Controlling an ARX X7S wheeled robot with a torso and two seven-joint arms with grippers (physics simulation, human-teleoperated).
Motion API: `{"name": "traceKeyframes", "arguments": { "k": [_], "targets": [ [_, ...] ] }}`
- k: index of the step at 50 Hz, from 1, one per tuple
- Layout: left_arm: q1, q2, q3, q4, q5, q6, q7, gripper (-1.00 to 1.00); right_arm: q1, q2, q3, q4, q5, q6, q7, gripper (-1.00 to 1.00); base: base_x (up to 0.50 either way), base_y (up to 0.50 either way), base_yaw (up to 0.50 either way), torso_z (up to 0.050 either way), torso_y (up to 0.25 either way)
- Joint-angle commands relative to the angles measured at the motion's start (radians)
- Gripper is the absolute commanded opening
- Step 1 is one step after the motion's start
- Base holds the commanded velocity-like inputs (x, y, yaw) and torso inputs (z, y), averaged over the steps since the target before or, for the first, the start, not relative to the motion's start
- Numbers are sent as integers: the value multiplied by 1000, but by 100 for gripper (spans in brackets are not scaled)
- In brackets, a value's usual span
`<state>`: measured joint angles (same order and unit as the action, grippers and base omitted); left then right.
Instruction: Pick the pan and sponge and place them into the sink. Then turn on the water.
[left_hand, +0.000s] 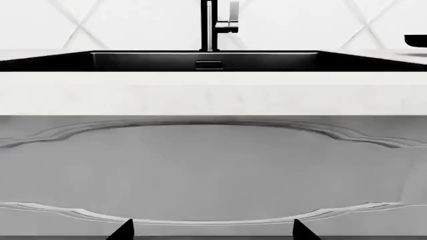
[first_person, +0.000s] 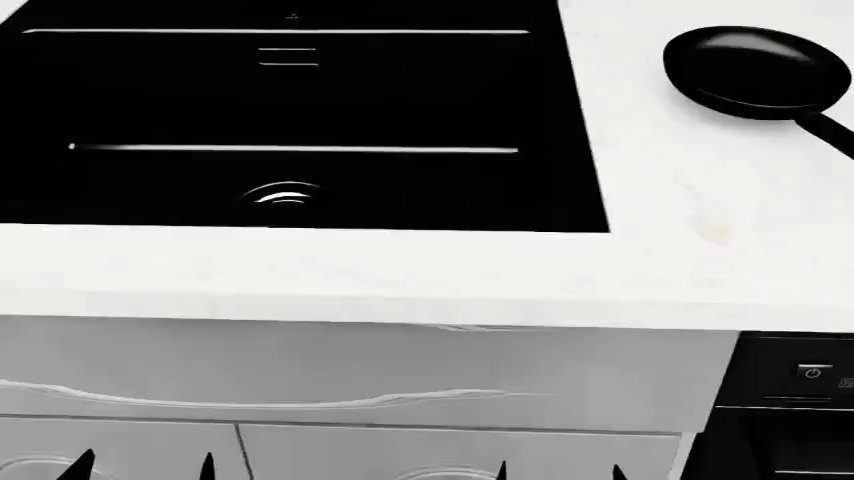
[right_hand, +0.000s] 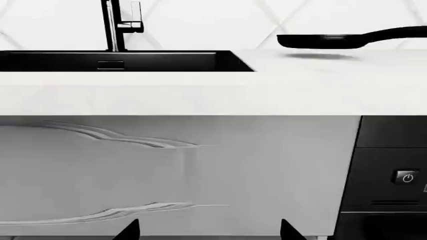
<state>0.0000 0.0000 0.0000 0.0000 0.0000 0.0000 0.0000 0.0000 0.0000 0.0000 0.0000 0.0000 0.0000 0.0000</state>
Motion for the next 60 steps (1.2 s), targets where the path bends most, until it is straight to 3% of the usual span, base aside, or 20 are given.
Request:
{"name": "traceKeyframes", "arguments": {
  "k": [1,21,60],
  "targets": [
    [-4,-14,19,0,-12,-6,-25,100,-3,17,-29,-6,-2,7,24,100,0,0,0,0,0],
    [-19,-58,85,-14,-34,-11,-112,100,9,59,-82,11,41,32,85,100,0,-22,0,0,0],
    [-21,-106,134,-15,-78,-2,-169,100,16,105,-140,19,83,9,135,100,0,-455,0,0,0]
  ]
}}
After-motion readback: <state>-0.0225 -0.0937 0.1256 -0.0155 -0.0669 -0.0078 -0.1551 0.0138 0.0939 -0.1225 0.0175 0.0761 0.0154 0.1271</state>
